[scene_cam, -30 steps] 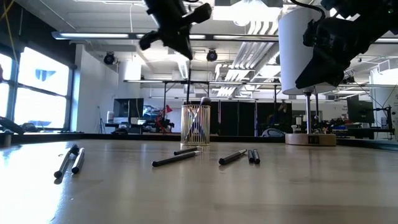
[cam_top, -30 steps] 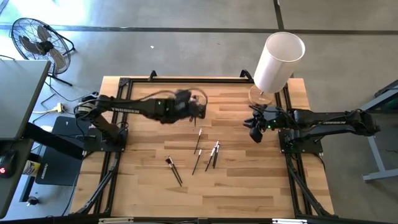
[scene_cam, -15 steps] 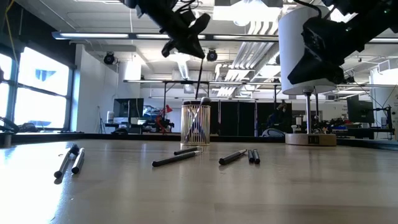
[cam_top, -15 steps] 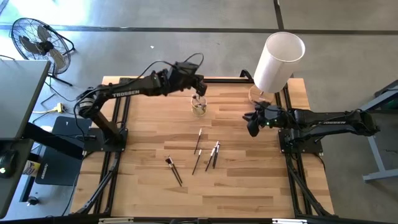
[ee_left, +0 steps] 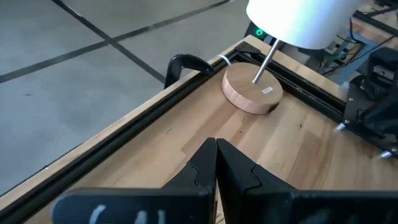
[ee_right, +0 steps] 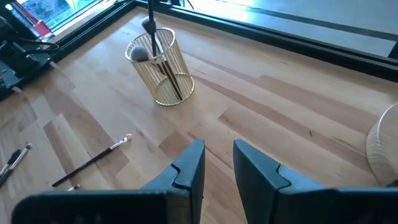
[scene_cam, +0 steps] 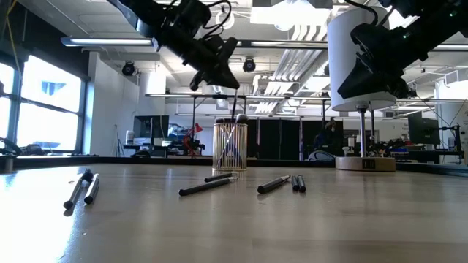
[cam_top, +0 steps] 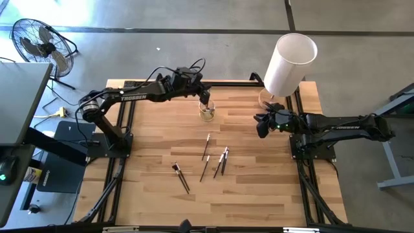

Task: Put items in baskets/containers
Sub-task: Put the eyeshadow brush into the pen holder, then put the foundation brush into the pen holder

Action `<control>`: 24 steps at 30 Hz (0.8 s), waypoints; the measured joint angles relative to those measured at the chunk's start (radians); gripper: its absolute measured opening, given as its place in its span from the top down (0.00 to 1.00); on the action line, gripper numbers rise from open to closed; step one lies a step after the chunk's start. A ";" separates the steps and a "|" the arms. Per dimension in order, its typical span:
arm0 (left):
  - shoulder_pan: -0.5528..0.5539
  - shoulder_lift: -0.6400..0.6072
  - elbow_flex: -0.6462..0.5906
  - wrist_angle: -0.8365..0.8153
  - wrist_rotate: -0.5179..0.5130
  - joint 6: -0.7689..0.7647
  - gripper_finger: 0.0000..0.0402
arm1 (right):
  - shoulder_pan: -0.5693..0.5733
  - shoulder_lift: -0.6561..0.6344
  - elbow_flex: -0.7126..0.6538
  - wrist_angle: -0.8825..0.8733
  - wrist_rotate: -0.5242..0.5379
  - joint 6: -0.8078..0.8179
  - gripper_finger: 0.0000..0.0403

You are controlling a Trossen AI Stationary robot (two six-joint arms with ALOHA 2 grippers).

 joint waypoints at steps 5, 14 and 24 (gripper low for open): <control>0.000 0.000 0.000 -0.029 -0.002 0.011 0.97 | 0.000 0.000 0.000 0.001 -0.010 -0.006 0.81; -0.006 0.000 -0.001 -0.077 0.109 -0.026 0.75 | 0.000 0.000 0.000 -0.001 -0.089 -0.051 0.81; -0.231 -0.065 0.178 -0.347 -0.126 -0.117 0.82 | 0.000 0.000 0.000 0.015 -0.257 -0.053 0.81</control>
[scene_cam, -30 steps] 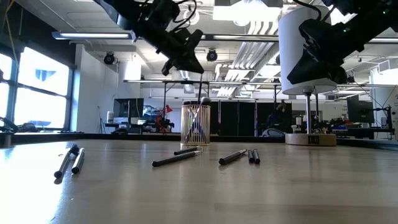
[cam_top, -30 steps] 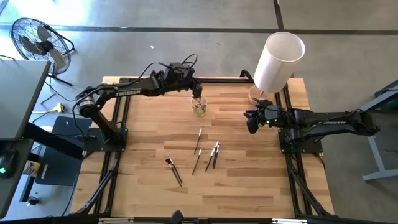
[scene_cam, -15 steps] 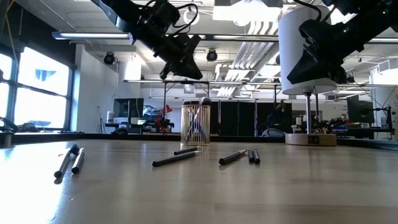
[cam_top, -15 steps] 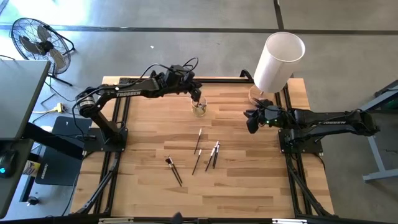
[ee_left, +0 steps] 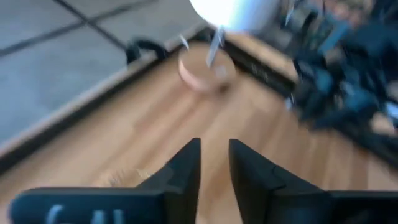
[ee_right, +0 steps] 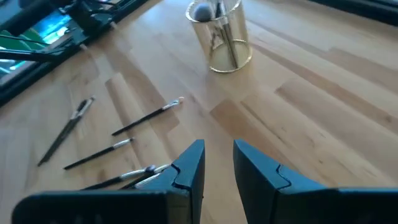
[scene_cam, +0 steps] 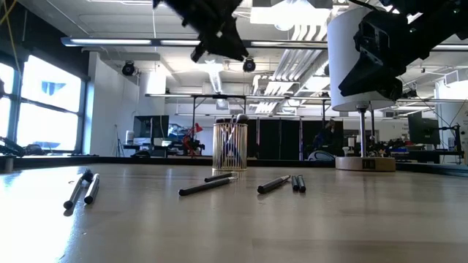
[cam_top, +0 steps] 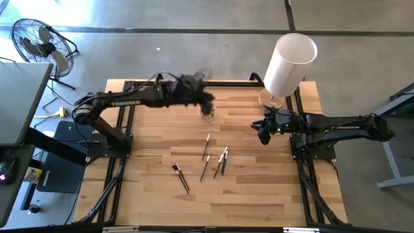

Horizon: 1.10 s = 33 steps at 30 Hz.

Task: Put items in baskets/containers
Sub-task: Put the foundation brush into the pen holder

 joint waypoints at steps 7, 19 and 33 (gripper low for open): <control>-0.211 0.002 0.052 -0.354 0.065 -0.147 0.96 | 0.000 0.001 0.000 0.029 -0.139 -0.116 0.83; -0.413 0.012 -0.165 -0.327 -0.004 -0.171 1.00 | 0.204 0.104 0.057 0.084 0.110 0.038 0.99; -0.431 -0.619 -0.707 -0.096 0.035 -0.081 1.00 | 0.327 0.914 0.811 -0.552 0.305 0.696 1.00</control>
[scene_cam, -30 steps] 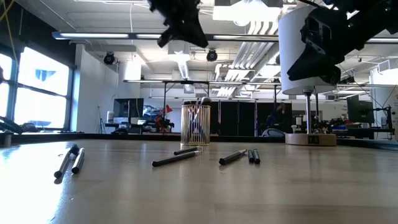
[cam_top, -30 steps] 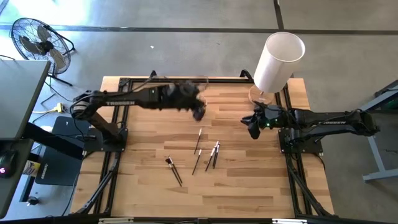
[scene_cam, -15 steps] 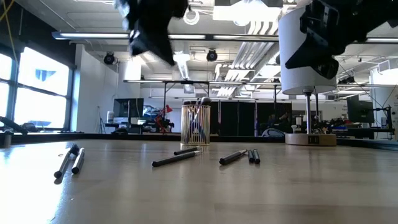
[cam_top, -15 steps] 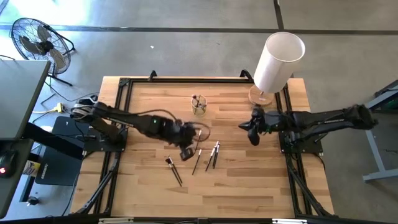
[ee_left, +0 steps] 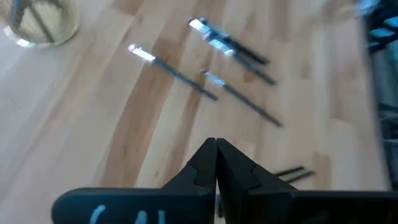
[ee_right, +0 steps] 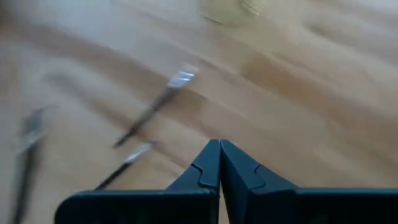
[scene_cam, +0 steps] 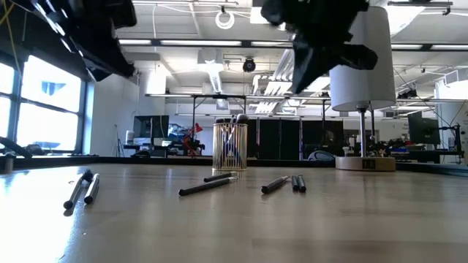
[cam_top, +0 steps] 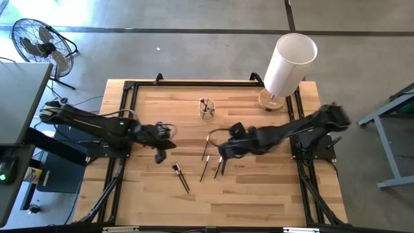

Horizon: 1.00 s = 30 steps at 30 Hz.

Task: Put items in baskets/containers
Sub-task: Put the foundation brush into the pen holder

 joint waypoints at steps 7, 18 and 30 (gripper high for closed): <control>0.000 -0.143 -0.030 -0.048 0.030 0.029 1.00 | -0.099 0.267 0.234 -0.253 -0.234 0.199 0.94; 0.000 -0.153 -0.033 -0.124 0.097 0.059 1.00 | -0.187 0.417 0.283 -0.252 -0.353 0.209 0.82; 0.000 -0.153 -0.033 -0.206 0.106 0.069 1.00 | -0.193 0.419 0.155 -0.083 -0.387 0.292 0.82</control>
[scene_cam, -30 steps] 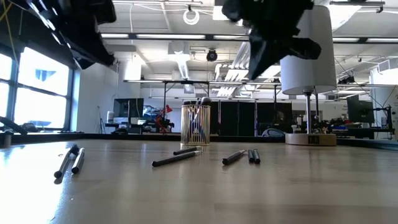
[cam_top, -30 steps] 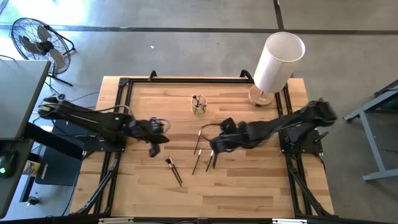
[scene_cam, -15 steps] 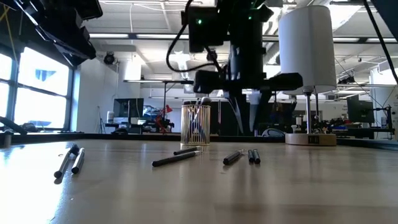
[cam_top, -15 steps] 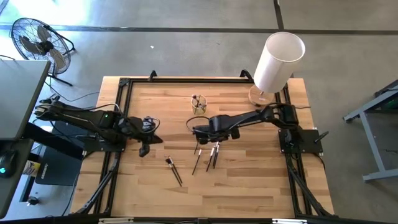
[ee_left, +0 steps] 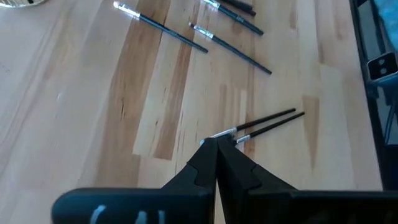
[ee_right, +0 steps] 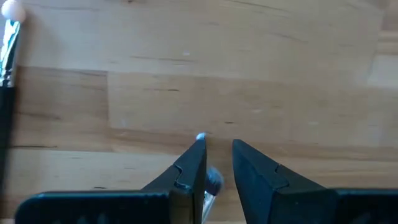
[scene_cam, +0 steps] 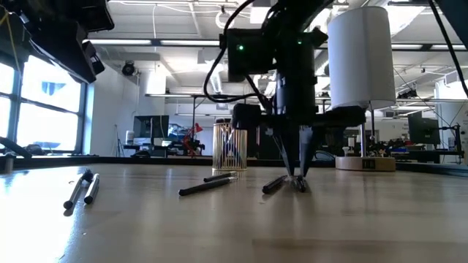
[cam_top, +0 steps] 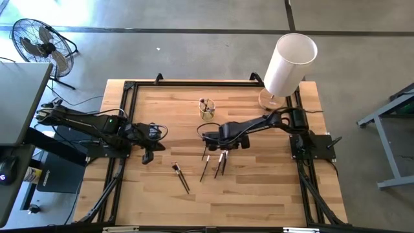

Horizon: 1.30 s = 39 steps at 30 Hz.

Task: Put items in baskets/containers
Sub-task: Put the foundation brush into the pen holder

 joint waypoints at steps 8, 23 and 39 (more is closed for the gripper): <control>0.000 0.000 0.000 0.002 0.000 0.039 1.00 | 0.001 -0.002 -0.032 0.062 0.017 0.006 0.82; 0.000 0.000 0.000 0.002 -0.001 0.043 1.00 | 0.005 0.002 -0.019 0.039 -0.032 0.055 0.82; 0.000 0.000 0.001 0.005 -0.001 0.043 1.00 | 0.039 0.003 -0.019 0.040 -0.053 0.104 0.82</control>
